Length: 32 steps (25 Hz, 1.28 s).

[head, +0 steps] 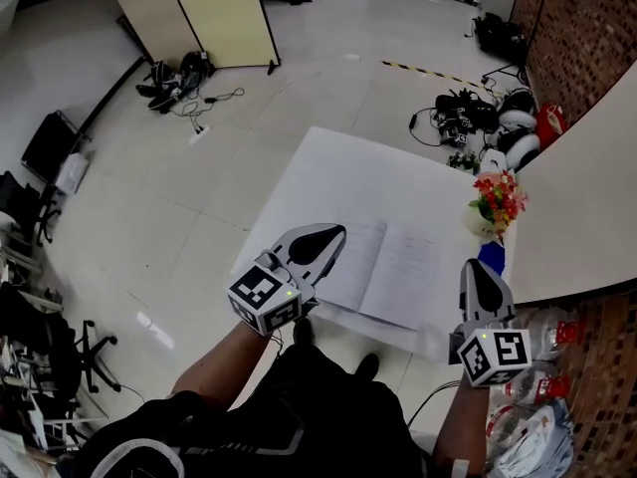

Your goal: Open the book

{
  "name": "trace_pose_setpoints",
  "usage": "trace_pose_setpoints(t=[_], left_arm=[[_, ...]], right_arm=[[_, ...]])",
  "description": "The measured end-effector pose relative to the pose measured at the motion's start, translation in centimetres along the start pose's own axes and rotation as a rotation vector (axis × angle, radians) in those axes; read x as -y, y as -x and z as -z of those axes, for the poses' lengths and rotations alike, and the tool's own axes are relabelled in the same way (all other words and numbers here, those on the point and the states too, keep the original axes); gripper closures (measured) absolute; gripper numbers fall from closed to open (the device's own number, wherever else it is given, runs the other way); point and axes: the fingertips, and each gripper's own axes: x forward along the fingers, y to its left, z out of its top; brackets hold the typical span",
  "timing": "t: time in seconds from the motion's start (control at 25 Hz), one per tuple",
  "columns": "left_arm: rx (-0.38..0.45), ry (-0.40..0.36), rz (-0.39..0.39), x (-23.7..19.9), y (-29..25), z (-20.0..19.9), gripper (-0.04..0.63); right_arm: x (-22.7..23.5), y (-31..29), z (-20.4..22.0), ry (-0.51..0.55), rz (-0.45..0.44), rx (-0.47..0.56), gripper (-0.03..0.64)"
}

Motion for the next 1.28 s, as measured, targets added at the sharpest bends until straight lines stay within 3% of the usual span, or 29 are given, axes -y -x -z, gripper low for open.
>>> trace_pose_setpoints(t=[0.16, 0.32, 0.6, 0.84, 1.08, 1.28], left_arm=[[-0.031, -0.02, -0.033, 1.7, 3.0, -0.2, 0.6], [-0.013, 0.015, -0.038, 2.5, 6.7, 0.0, 0.6], [0.008, 0.062, 0.022, 4.2, 15.3, 1.5, 0.6], [-0.015, 0.072, 0.066, 5.7, 20.8, 3.3, 0.6], [0.003, 0.066, 0.049, 10.8, 24.7, 2.7, 0.6], [0.016, 0.061, 0.004, 17.7, 28.8, 2.6, 0.6]], right_arm=[[-1.2, 1.6, 0.2, -0.028, -0.033, 0.015, 0.612], [-4.0, 3.3, 0.1, -0.021, -0.022, 0.027, 0.612], [-13.0, 8.1, 0.9, 0.071, 0.033, -0.015, 0.612], [-19.6, 12.5, 1.4, 0.025, 0.029, -0.024, 0.612], [-22.1, 18.8, 1.2, 0.044, 0.011, 0.008, 0.612], [-24.0, 25.7, 2.0, 0.087, -0.047, 0.026, 0.612]])
